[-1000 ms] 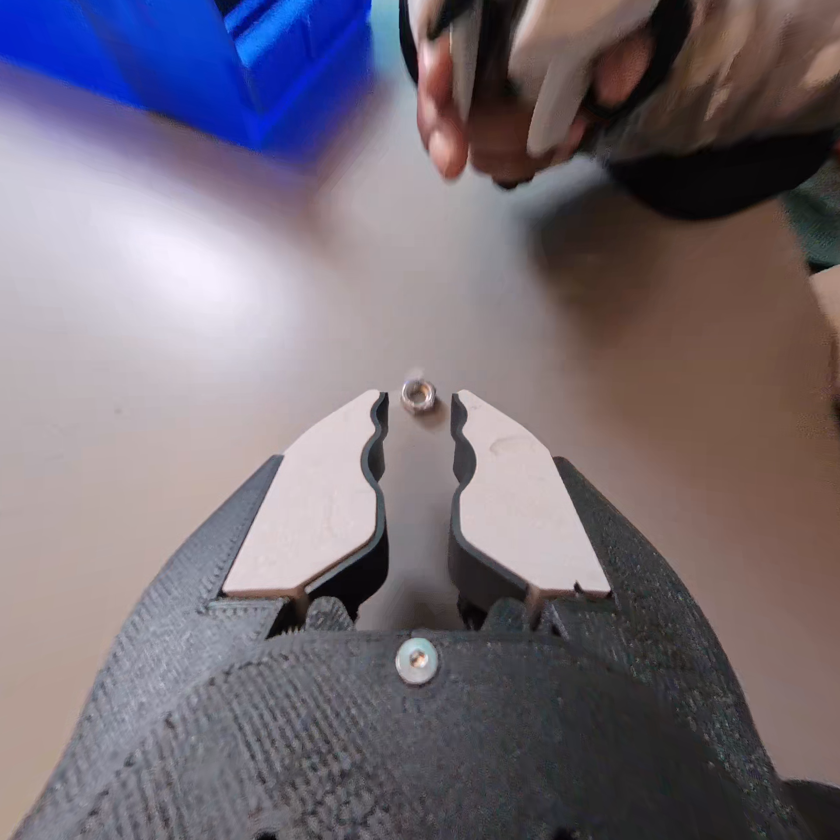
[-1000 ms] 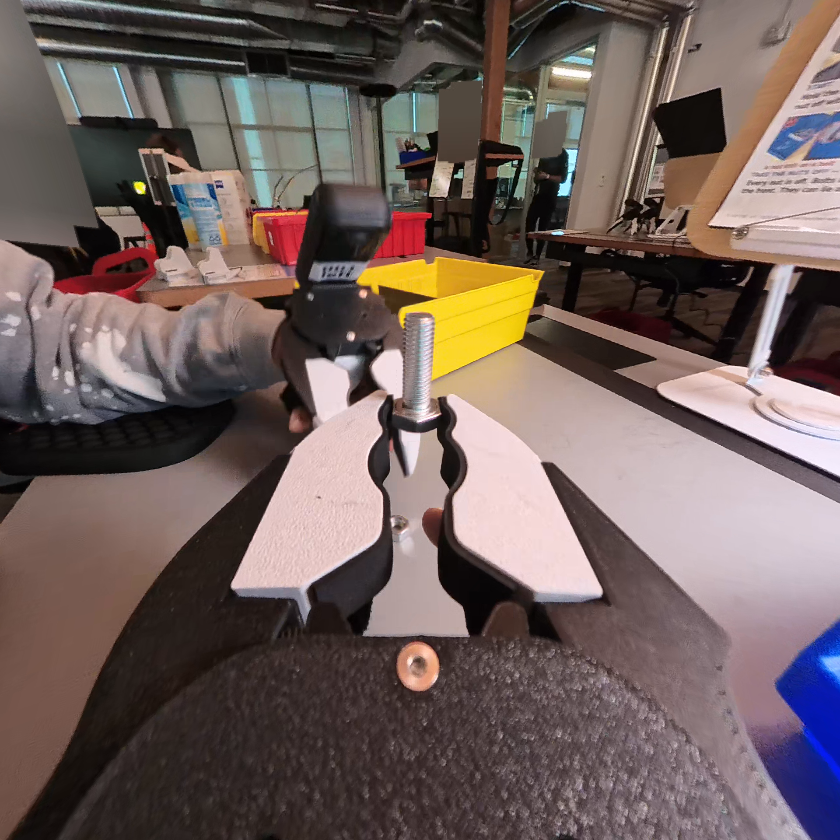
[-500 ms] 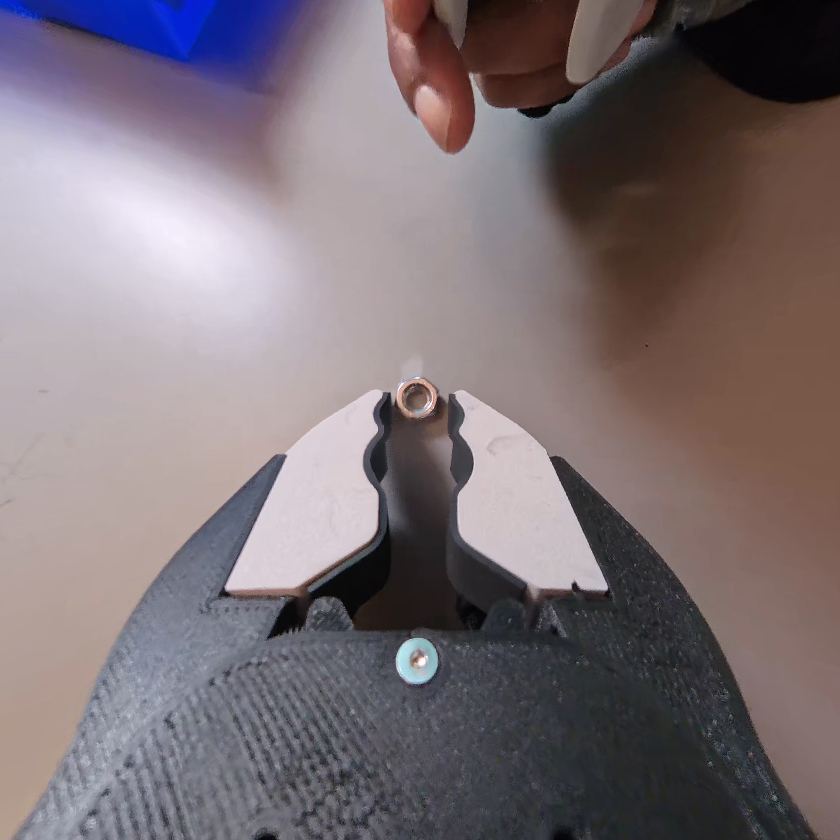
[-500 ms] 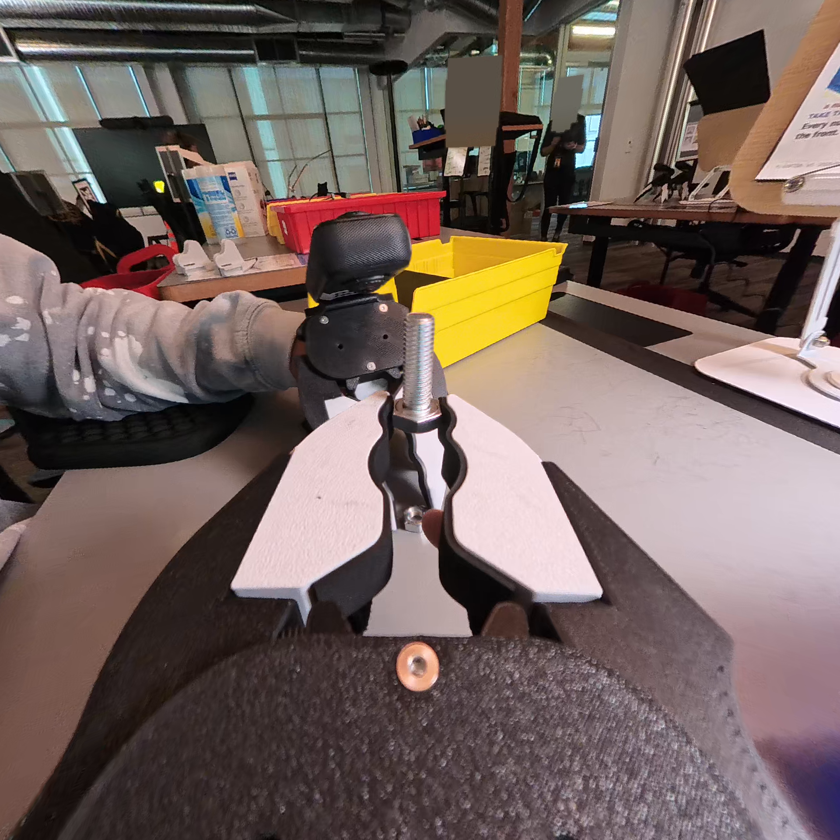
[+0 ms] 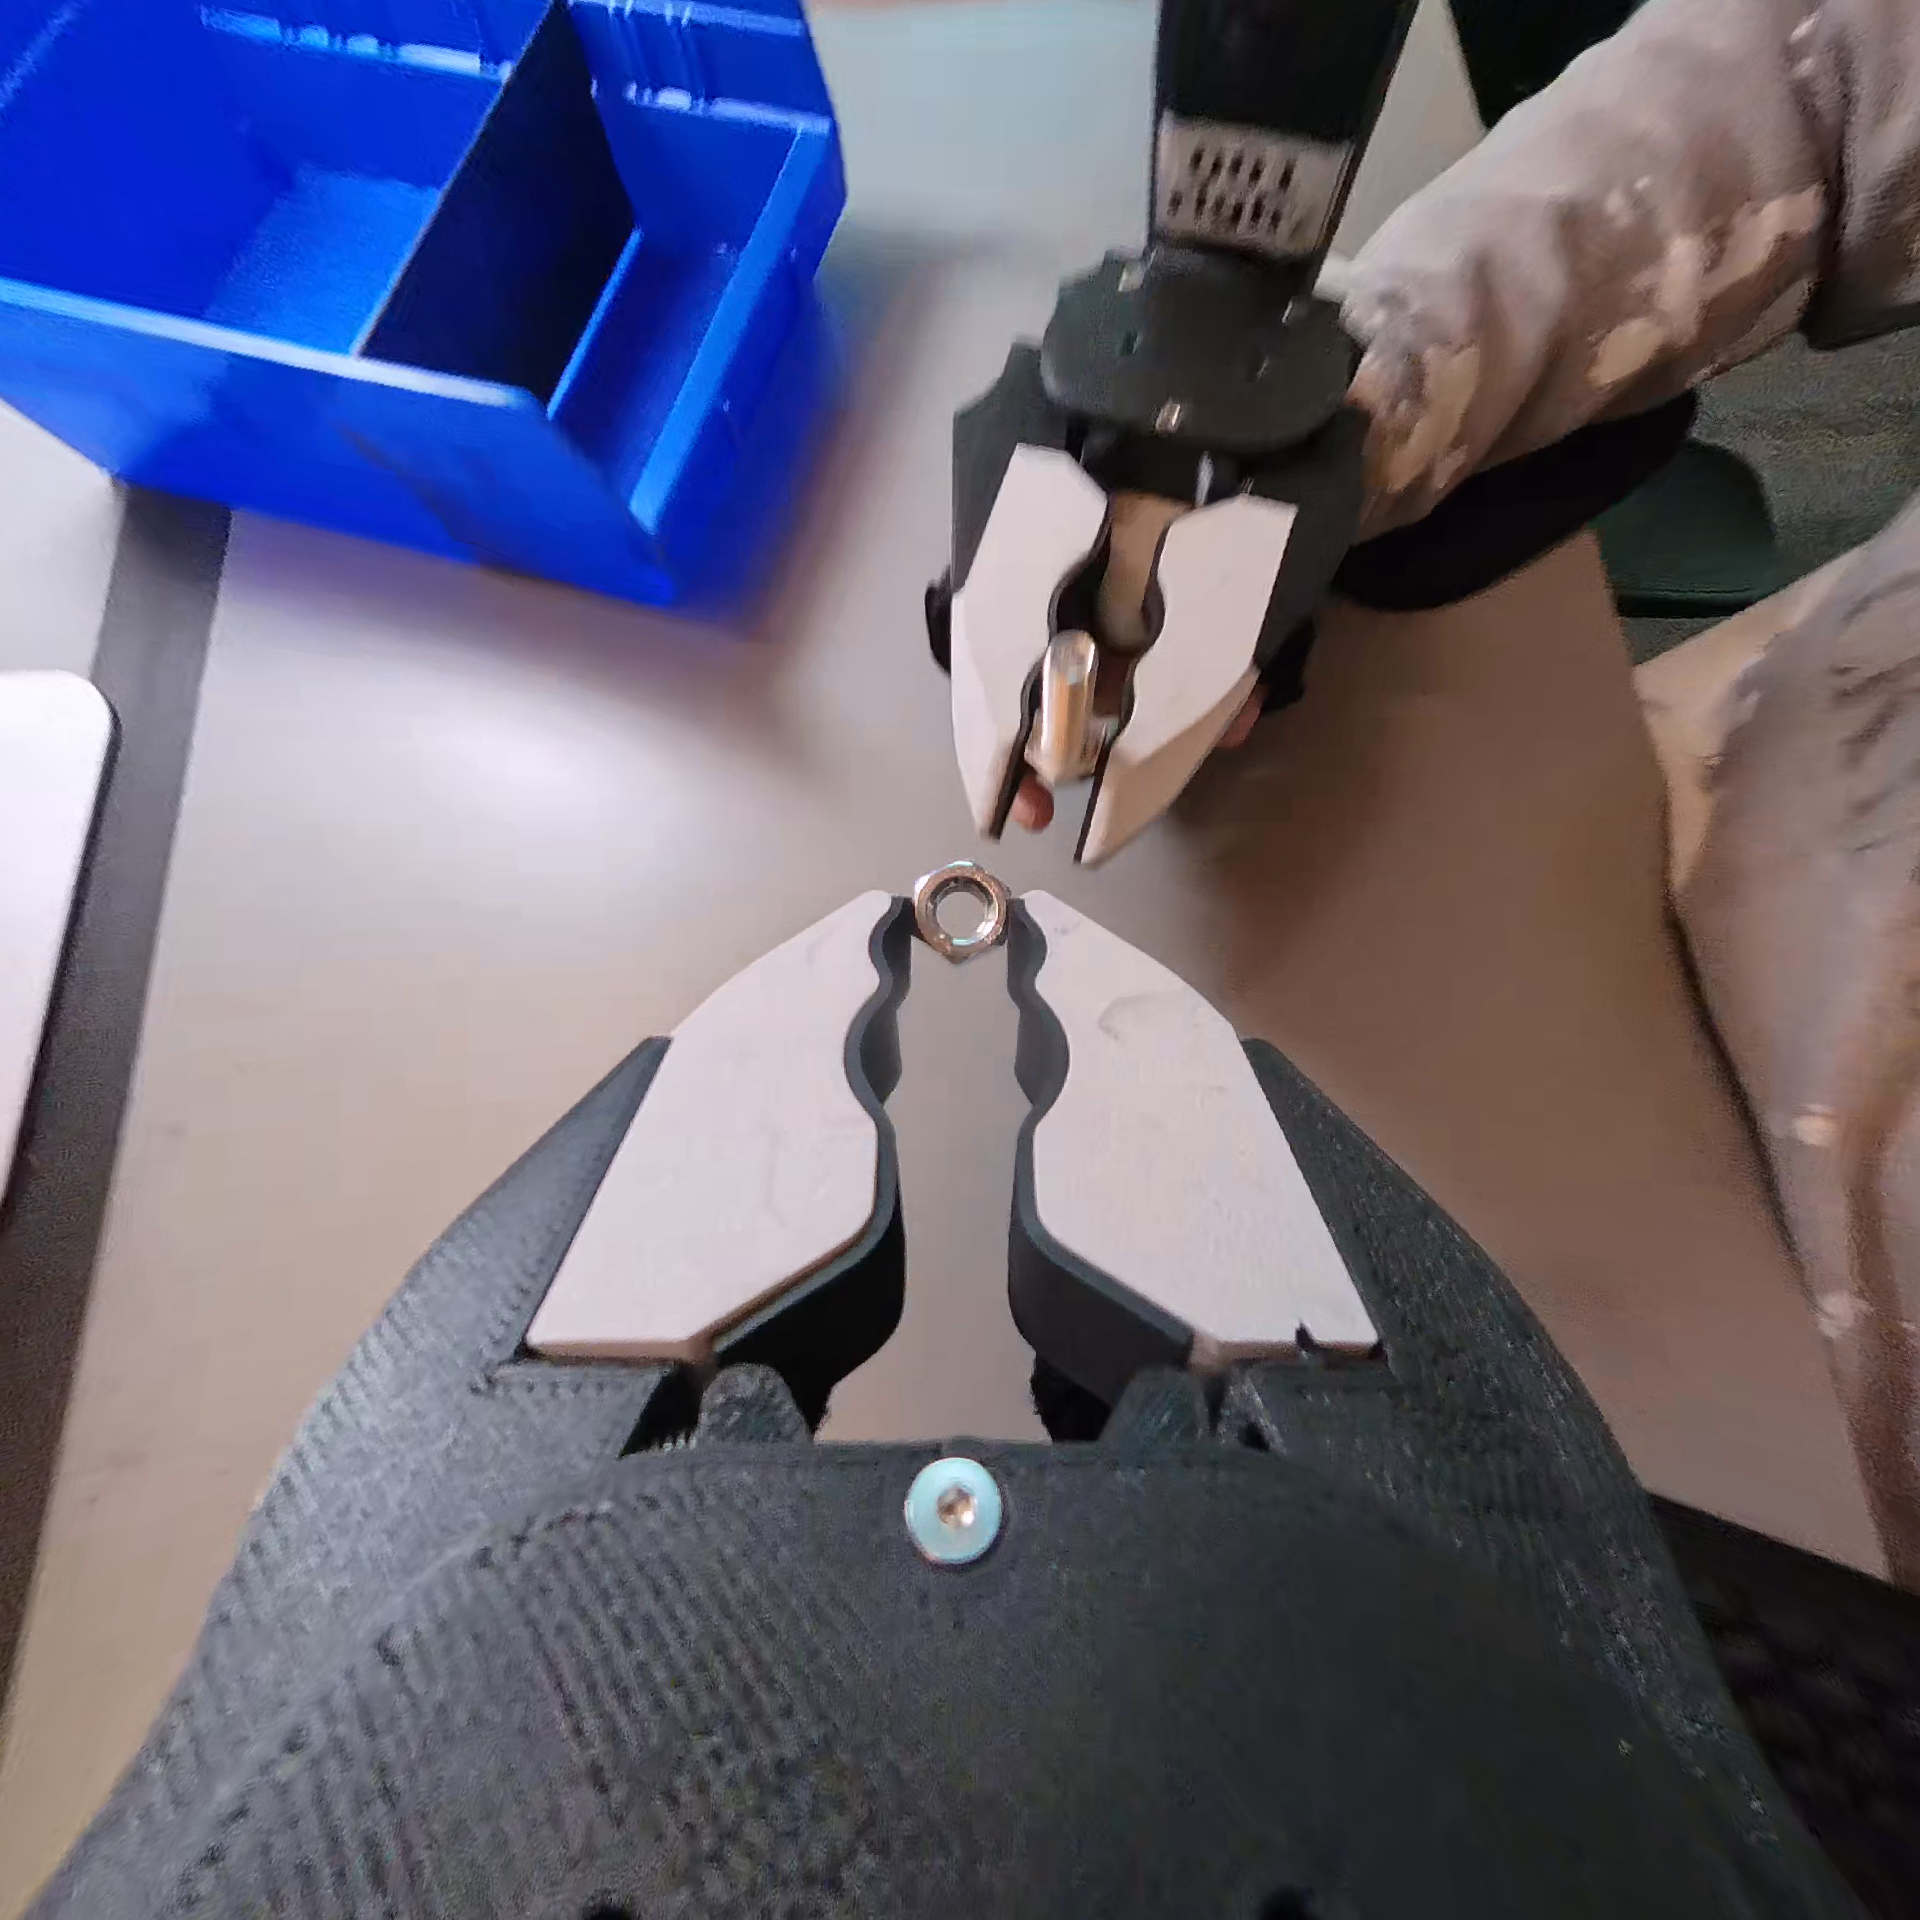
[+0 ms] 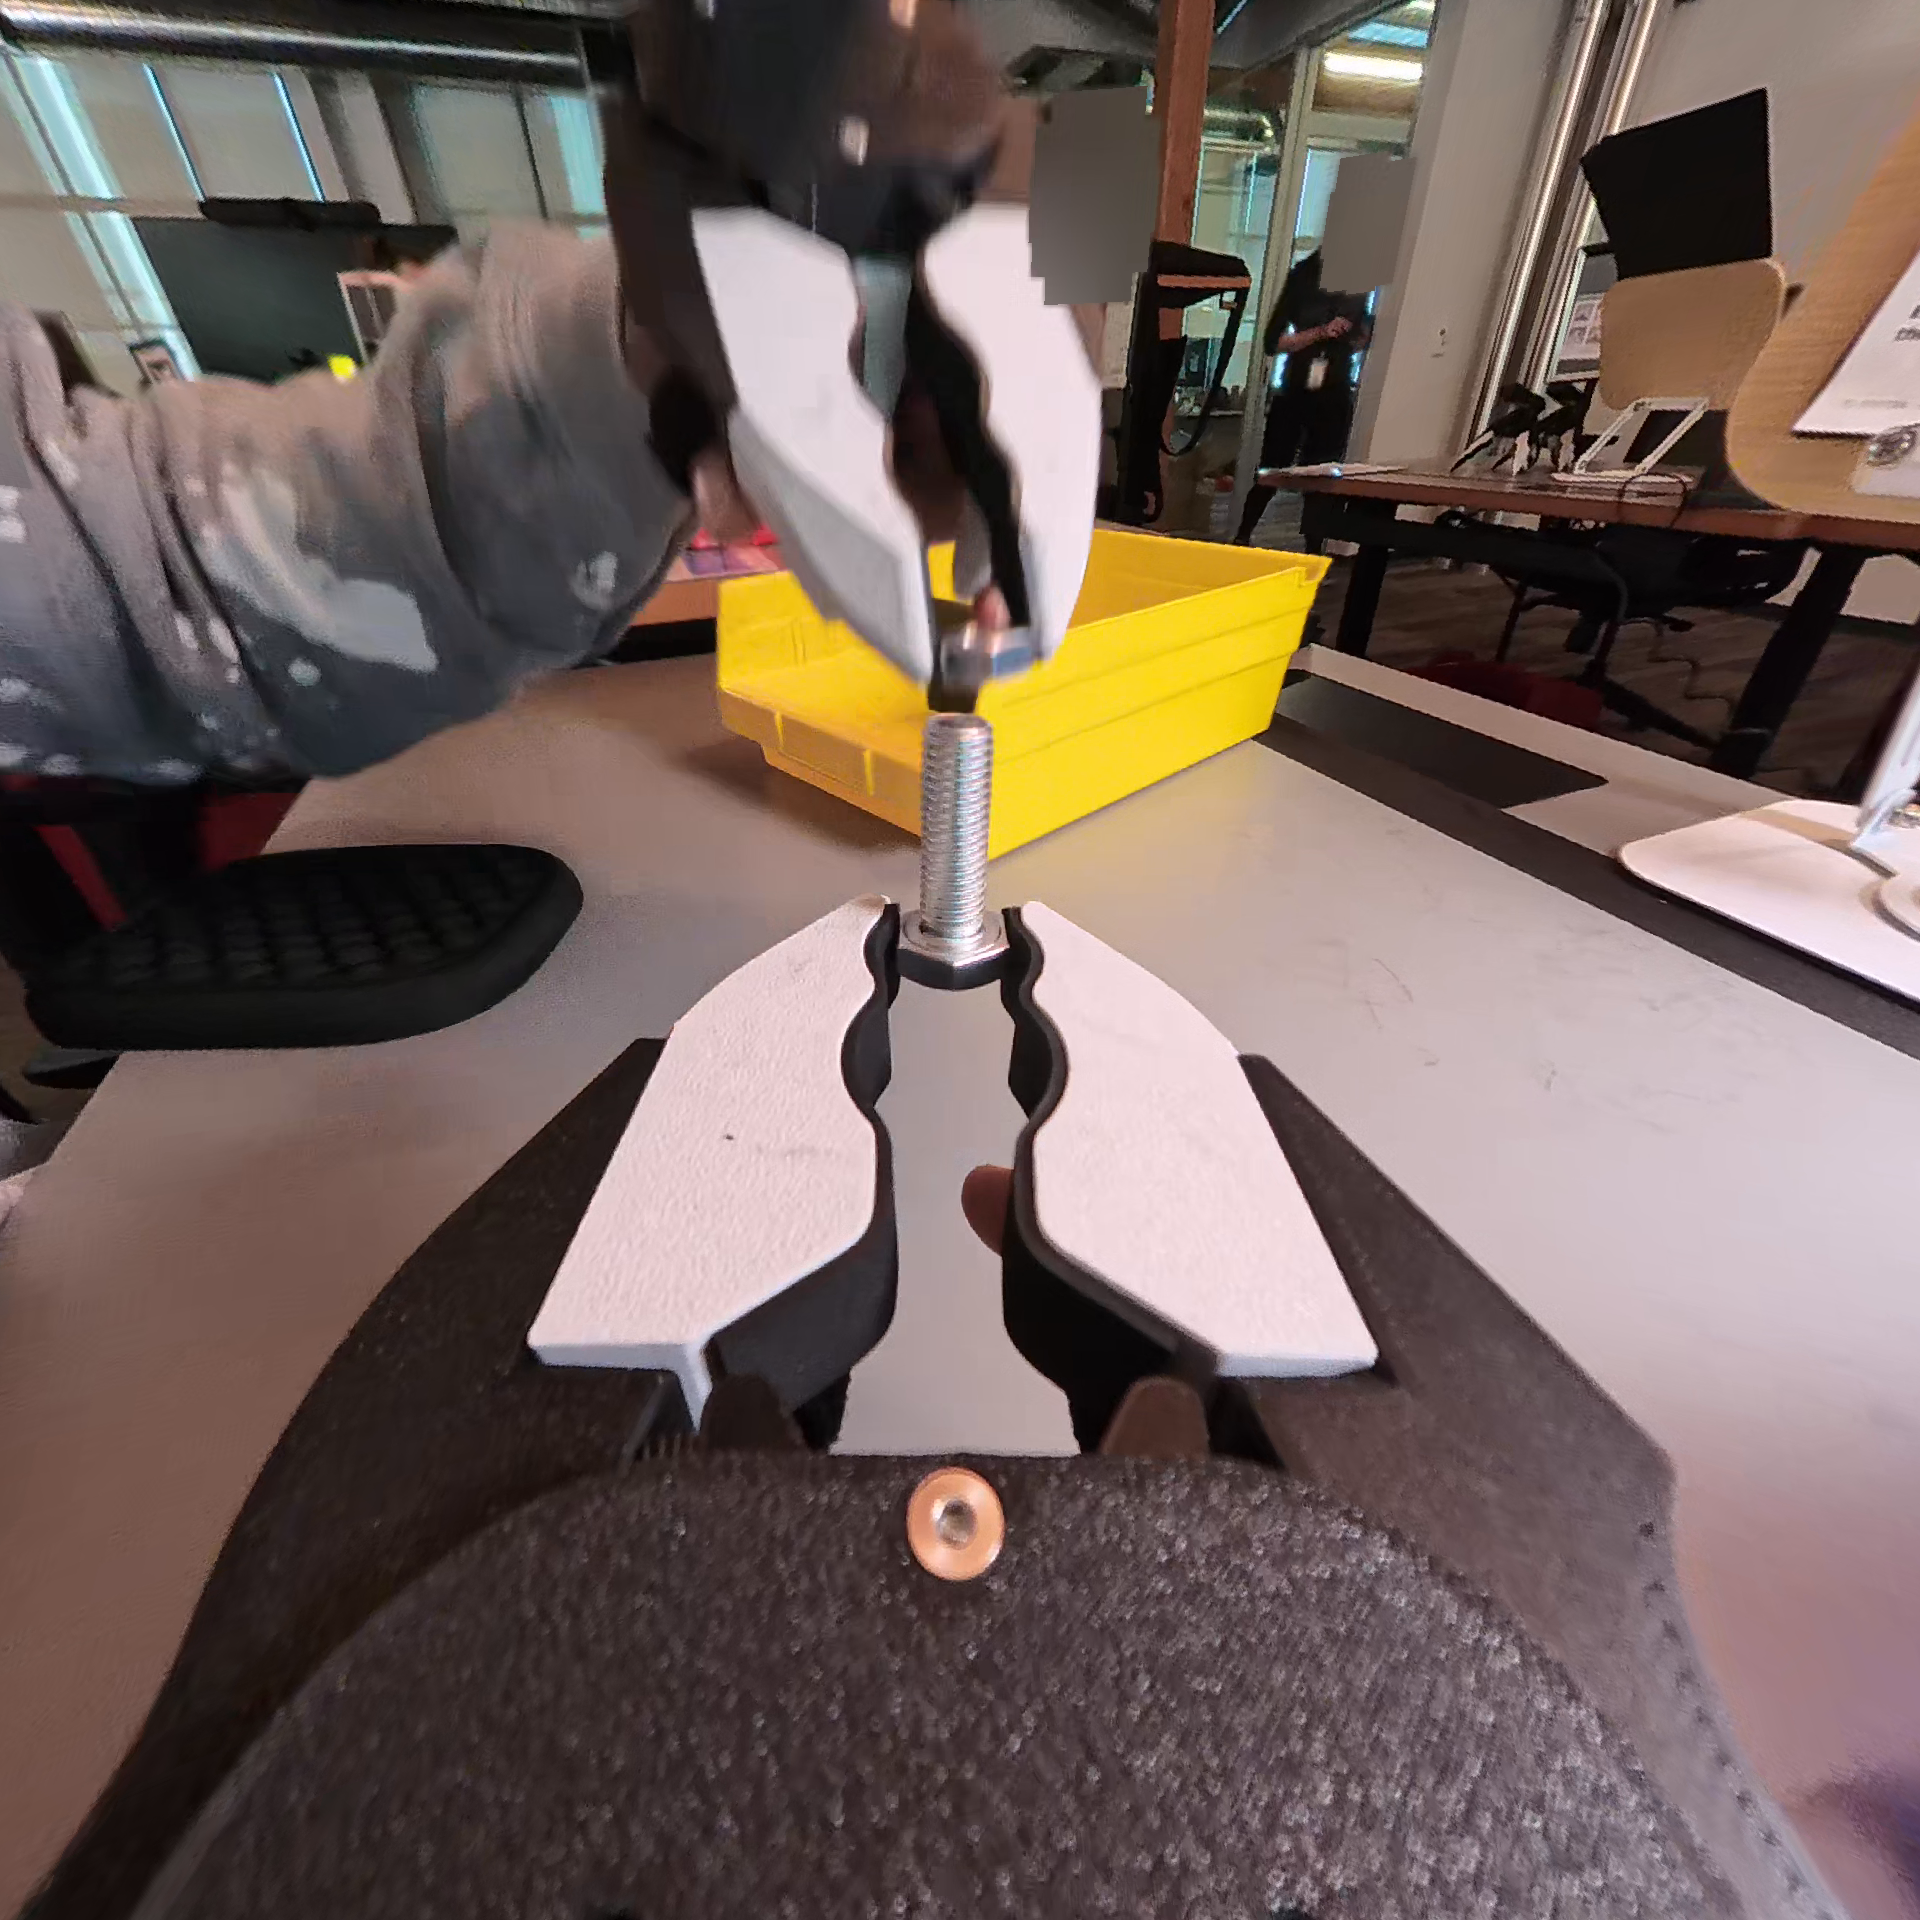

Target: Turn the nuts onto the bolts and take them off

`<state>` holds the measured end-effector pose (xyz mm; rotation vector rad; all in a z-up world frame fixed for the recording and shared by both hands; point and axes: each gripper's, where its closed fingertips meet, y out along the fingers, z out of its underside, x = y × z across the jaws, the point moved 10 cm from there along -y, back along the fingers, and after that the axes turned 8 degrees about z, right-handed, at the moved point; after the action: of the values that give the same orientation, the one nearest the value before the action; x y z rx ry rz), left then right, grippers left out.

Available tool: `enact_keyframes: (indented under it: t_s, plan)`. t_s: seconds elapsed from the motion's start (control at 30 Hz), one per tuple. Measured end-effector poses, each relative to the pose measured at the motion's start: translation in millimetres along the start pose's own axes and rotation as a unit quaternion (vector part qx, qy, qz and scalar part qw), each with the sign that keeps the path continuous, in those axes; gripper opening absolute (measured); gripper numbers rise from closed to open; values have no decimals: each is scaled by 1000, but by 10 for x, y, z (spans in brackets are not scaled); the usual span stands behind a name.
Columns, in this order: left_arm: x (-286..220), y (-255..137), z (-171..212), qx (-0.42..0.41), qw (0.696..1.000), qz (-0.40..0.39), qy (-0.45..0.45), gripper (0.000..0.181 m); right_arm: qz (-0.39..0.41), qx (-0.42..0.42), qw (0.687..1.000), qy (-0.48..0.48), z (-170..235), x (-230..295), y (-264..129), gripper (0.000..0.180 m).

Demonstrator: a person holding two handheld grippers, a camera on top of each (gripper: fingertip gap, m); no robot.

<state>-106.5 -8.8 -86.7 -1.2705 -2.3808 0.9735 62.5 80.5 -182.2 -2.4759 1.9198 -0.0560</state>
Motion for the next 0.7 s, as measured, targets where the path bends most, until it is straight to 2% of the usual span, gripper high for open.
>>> enact_keyframes:
  t_s: [0.1,0.23,0.7]
  plan:
    - [-43,-134,-293,24,999,18,21,18,0,-3,1000,-6,-12,85,29,18]
    - [-81,-71,-529,64,996,42,37,18,2,-7,1000,-8,-26,126,29,18]
    - [-101,208,-624,96,992,65,48,19,17,-10,1000,-8,-74,90,-9,18]
